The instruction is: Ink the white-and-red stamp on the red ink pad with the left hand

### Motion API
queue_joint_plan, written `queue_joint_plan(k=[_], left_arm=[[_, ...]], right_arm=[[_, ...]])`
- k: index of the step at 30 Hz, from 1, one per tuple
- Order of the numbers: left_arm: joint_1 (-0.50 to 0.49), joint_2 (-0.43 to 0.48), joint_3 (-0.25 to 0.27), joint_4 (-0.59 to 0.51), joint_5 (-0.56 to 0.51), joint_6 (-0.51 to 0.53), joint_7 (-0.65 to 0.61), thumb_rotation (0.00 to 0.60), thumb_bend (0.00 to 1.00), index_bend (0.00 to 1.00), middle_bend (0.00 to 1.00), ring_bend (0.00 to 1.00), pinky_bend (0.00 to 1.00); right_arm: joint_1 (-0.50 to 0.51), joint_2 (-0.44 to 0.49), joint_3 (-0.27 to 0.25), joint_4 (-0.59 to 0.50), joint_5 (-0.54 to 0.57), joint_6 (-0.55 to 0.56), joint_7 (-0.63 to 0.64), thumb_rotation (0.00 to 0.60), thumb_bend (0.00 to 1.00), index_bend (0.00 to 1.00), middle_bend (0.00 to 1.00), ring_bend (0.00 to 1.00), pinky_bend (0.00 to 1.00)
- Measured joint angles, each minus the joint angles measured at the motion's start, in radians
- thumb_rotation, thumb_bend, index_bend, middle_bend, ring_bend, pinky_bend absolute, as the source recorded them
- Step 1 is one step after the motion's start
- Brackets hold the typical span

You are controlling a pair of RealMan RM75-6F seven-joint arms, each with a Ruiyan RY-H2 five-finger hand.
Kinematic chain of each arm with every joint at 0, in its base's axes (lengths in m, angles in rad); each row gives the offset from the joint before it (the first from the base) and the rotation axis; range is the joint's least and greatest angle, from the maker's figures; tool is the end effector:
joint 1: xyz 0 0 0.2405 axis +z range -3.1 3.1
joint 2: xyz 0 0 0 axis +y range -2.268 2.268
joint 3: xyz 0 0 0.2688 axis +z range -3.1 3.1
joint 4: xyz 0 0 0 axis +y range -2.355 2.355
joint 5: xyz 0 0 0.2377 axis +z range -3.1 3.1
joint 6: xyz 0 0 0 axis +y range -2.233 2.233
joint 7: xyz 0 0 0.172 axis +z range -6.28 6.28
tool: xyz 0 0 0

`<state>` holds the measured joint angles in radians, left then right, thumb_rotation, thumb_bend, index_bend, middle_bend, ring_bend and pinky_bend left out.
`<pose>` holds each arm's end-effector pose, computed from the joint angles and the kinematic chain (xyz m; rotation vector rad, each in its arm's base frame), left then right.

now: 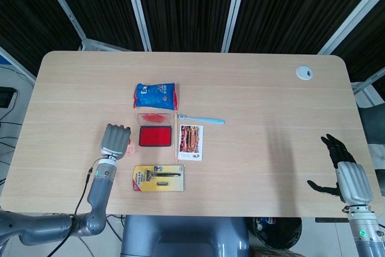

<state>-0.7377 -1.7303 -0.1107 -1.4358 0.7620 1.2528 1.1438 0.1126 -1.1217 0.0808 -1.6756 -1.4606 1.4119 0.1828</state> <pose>-0.1845 0.3599 -0.0825 -1.7643 -0.5320 -0.3287 -0.3194 -0.2270 0.1272 1.3026 -1.1289 1.0731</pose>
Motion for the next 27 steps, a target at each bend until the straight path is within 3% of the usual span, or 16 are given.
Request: queue_joint_plan(k=[11, 27], left_arm=[[0.020, -0.026, 0.021, 0.040, -0.012, -0.002, -0.011, 0.600, 0.45, 0.66, 0.67, 0.49, 0.55], [0.014, -0.072, 0.012, 0.085, -0.036, -0.014, 0.012, 0.600, 0.43, 0.64, 0.65, 0.47, 0.53]], right_arm=[[0.000, 0.001, 0.000, -0.001, 0.000, 0.000, -0.001, 0.600, 0.16, 0.00, 0.00, 0.00, 0.18], [0.000, 0.001, 0.000, 0.001, -0.003, 0.002, -0.003, 0.600, 0.16, 0.00, 0.00, 0.00, 0.18]])
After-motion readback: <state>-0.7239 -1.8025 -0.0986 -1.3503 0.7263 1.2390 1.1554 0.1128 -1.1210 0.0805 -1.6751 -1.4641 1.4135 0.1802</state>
